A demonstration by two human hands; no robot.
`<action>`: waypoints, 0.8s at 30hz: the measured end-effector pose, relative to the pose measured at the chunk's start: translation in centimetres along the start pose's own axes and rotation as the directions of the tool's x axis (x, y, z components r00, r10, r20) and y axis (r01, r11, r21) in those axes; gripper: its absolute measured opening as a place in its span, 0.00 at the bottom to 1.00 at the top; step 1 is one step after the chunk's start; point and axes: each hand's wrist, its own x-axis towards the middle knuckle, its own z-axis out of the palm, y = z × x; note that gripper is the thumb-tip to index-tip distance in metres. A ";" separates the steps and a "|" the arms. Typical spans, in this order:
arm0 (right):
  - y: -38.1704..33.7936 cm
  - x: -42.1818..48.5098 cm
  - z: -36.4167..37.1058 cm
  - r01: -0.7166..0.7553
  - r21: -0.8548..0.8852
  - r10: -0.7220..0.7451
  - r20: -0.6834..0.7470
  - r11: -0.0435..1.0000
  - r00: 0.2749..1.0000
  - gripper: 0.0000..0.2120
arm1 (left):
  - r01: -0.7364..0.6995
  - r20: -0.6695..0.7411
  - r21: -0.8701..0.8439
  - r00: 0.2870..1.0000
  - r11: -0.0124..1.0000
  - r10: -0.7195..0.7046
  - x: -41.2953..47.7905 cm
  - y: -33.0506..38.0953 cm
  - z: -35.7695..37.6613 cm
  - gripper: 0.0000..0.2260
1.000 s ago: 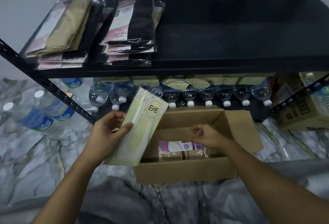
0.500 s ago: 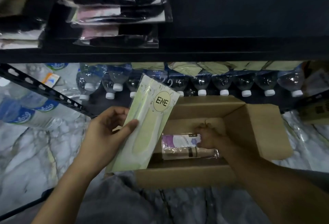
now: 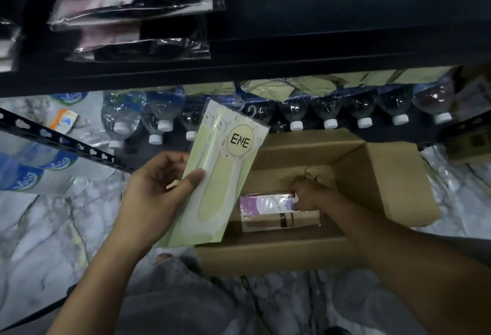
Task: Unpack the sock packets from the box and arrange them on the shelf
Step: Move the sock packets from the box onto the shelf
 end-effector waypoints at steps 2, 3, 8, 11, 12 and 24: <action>0.0 -0.5 -0.7 0.016 0.012 -0.017 0.012 1.000 1.000 0.19 | 0.002 -0.005 -0.010 1.000 1.000 -0.002 0.0 -0.1 -0.2 0.10; 0.1 -0.9 -0.9 0.019 0.033 -0.019 0.015 0.999 1.000 0.17 | 0.003 -0.004 -0.012 1.000 1.000 -0.003 0.0 -0.2 -0.3 0.10; 0.0 -3.8 -2.7 0.075 0.184 -0.070 -0.030 0.980 0.997 0.14 | 0.007 -0.008 -0.029 1.000 1.000 -0.007 -0.8 -0.5 -1.0 0.08; -0.3 -6.2 -4.9 0.129 0.176 -0.118 -0.072 0.976 0.990 0.12 | -0.001 -0.014 -0.048 1.000 0.999 0.001 -1.7 -0.5 -1.5 0.09; -0.3 -6.9 -5.6 0.146 0.171 -0.132 -0.086 0.974 0.987 0.11 | -0.005 -0.018 -0.053 1.000 0.999 0.005 -2.0 -0.5 -1.7 0.09; -2.8 -20.7 -13.7 0.282 0.006 -0.278 -0.130 0.960 0.952 0.06 | -0.061 -0.110 -0.135 0.993 0.989 0.046 -8.4 2.4 -4.2 0.05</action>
